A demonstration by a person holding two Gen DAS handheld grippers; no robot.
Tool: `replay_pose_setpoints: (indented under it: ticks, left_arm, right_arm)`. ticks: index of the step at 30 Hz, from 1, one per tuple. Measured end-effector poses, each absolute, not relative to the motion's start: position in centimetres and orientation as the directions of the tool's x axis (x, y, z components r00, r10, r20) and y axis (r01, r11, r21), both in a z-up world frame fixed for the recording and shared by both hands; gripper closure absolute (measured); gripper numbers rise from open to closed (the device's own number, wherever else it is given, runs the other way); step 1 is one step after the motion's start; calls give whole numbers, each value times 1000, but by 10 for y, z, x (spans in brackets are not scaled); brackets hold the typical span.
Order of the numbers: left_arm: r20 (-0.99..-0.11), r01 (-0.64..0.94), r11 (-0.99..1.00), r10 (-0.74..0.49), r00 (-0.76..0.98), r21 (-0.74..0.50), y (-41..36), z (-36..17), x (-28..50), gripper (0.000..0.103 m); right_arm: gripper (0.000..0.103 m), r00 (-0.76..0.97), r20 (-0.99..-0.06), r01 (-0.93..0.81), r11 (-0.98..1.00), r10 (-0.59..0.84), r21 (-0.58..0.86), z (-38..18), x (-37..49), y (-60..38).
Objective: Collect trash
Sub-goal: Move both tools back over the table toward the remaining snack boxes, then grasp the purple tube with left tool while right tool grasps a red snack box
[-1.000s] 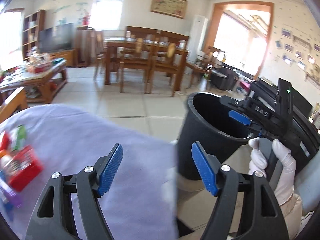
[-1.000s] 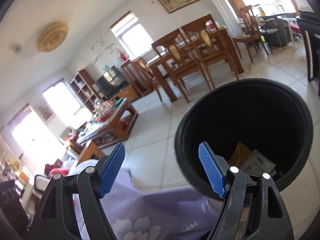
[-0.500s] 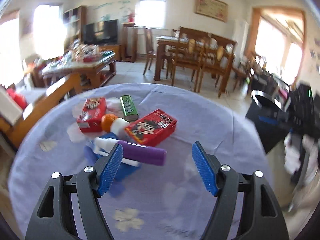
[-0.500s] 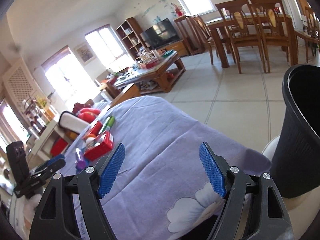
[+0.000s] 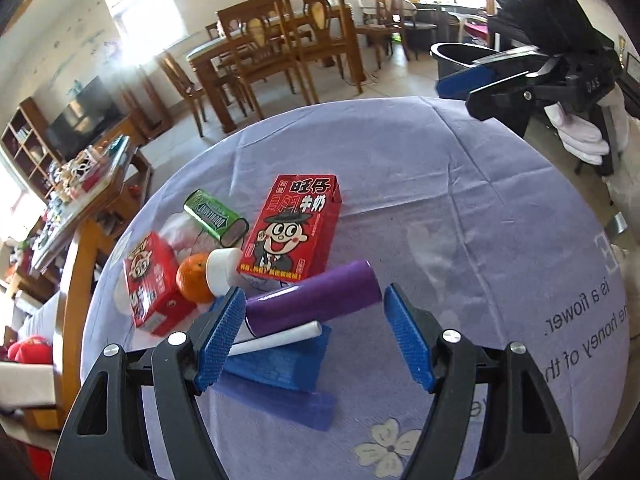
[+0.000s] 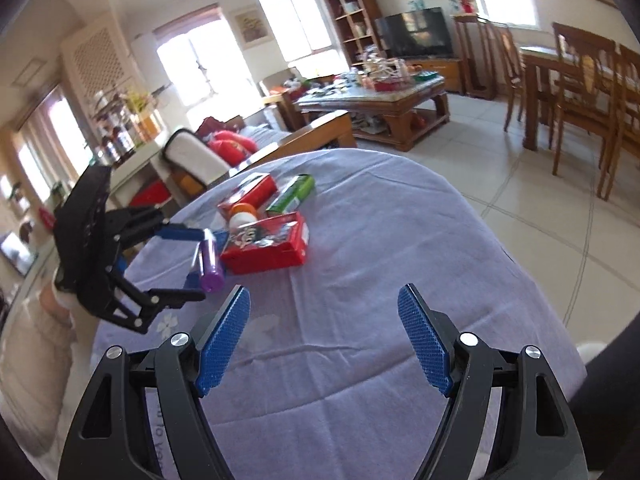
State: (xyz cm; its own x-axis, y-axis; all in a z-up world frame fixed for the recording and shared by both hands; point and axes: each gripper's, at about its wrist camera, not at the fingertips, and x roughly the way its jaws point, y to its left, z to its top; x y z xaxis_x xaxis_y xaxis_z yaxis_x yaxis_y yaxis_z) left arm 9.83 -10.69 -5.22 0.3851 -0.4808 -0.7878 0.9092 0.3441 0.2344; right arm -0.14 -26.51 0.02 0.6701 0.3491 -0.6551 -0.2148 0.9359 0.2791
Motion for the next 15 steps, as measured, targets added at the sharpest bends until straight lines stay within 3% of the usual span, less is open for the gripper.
replay_pose_setpoints:
  ticks: [8, 15]
  left_arm:
    - [-810, 923, 266, -451, 374, 279, -117, -56, 105, 31]
    - [-842, 939, 255, -431, 324, 231, -113, -61, 107, 32]
  right_arm:
    - [24, 612, -721, -380, 921, 324, 91, 8, 60, -230]
    - [24, 541, -759, -555, 832, 362, 1, -11, 88, -204]
